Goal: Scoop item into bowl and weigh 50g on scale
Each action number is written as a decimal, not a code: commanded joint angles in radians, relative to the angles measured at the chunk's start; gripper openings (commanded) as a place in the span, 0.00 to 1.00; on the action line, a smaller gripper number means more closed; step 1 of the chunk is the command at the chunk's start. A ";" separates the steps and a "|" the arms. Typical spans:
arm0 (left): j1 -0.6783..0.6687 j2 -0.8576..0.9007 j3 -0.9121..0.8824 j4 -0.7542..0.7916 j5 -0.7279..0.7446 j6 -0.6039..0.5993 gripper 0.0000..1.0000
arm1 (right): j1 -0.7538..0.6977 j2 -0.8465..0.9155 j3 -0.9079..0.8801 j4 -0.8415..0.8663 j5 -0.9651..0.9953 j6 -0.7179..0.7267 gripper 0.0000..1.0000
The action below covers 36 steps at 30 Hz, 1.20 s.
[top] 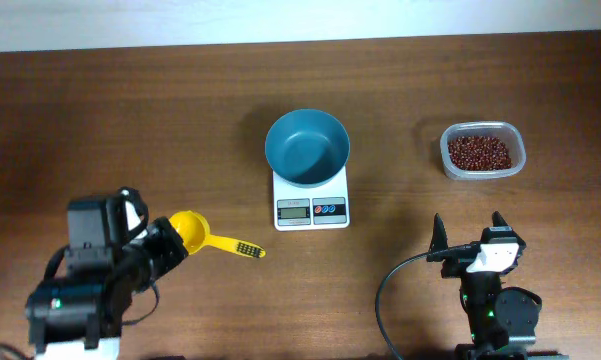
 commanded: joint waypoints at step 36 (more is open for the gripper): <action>-0.222 0.169 0.012 0.156 0.135 -0.259 0.00 | 0.006 0.735 0.527 0.118 -1.103 0.797 0.98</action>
